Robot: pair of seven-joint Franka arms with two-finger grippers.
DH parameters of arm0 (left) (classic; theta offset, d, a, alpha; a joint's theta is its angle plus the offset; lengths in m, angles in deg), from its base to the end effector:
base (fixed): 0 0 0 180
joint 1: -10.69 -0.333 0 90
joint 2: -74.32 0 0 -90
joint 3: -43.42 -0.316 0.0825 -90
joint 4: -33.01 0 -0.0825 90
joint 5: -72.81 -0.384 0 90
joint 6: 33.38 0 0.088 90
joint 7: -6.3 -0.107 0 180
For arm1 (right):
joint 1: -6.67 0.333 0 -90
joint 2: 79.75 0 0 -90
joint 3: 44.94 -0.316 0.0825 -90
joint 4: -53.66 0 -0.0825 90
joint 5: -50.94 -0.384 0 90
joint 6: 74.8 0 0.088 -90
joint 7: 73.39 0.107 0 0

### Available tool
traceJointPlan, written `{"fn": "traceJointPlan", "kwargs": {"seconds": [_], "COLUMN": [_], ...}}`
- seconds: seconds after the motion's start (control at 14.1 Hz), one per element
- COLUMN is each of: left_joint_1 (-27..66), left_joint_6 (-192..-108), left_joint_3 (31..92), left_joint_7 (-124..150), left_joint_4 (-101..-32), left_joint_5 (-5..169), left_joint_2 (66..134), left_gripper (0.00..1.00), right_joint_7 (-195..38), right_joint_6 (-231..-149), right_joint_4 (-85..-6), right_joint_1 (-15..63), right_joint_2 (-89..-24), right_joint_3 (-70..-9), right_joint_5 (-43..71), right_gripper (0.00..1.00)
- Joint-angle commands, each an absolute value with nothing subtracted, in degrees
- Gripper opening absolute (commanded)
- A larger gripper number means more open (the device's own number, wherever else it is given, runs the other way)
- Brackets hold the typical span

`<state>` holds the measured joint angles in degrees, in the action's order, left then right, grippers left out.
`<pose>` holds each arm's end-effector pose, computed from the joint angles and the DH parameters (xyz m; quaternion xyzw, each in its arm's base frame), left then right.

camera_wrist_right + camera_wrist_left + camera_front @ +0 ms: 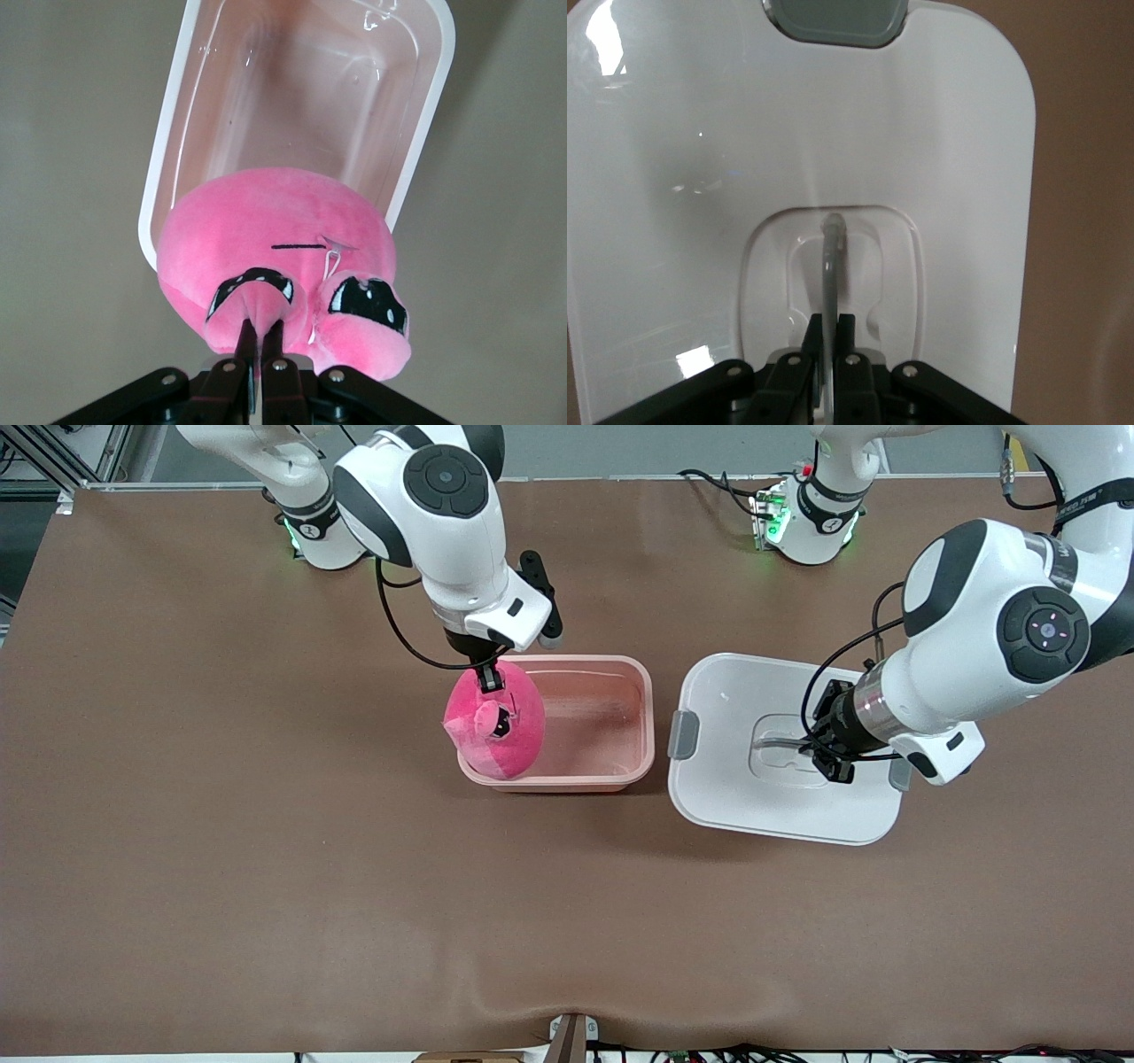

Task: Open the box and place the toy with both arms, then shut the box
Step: 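Release the pink plush into the pink box with the right gripper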

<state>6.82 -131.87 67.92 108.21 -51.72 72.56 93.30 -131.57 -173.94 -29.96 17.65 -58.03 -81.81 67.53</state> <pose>0.6176 -0.1940 0.4961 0.7517 0.6555 -0.0724 0.0046 0.5003 0.4229 0.4980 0.5932 0.8043 -0.0188 0.0287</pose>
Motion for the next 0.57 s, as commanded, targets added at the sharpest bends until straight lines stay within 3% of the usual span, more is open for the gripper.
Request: {"fn": "traceJointPlan", "kwargs": {"seconds": [0.0,0.07,0.14,0.21,0.28,0.5], "left_joint_1": [6.3,6.5,6.5,6.5,6.5,6.4], "left_joint_6": [-130.8,-130.8,-130.7,-130.7,-130.7,-130.5], "left_joint_3": [68.4,68.4,68.4,68.4,68.4,68.4], "left_joint_7": [106.9,106.9,106.9,106.9,106.9,107.1], "left_joint_4": [-52.2,-52.2,-52.2,-52.2,-52.2,-52.2], "left_joint_5": [72.9,72.9,72.9,72.9,72.9,72.9], "left_joint_2": [92.9,93.0,93.0,93.0,93.0,93.0], "left_gripper": [0.0,0.0,0.0,0.0,0.0,0.0], "right_joint_7": [-132.8,-132.7,-132.3,-132.2,-132.4,-133.1], "right_joint_6": [-174.4,-174.4,-174.4,-174.4,-174.5,-174.3], "right_joint_4": [-29.6,-29.6,-29.6,-29.6,-29.5,-29.1], "right_joint_1": [17.8,18.1,18.3,18.1,17.7,16.3], "right_joint_2": [-57.1,-57.1,-57.1,-57.1,-57.1,-57.1], "right_joint_3": [-82.2,-82.2,-82.1,-82.2,-82.2,-82.2], "right_joint_5": [69.9,70.1,70.2,70.6,70.8,70.7], "right_gripper": [0.0,0.0,0.24,0.79,1.0,1.0]}}
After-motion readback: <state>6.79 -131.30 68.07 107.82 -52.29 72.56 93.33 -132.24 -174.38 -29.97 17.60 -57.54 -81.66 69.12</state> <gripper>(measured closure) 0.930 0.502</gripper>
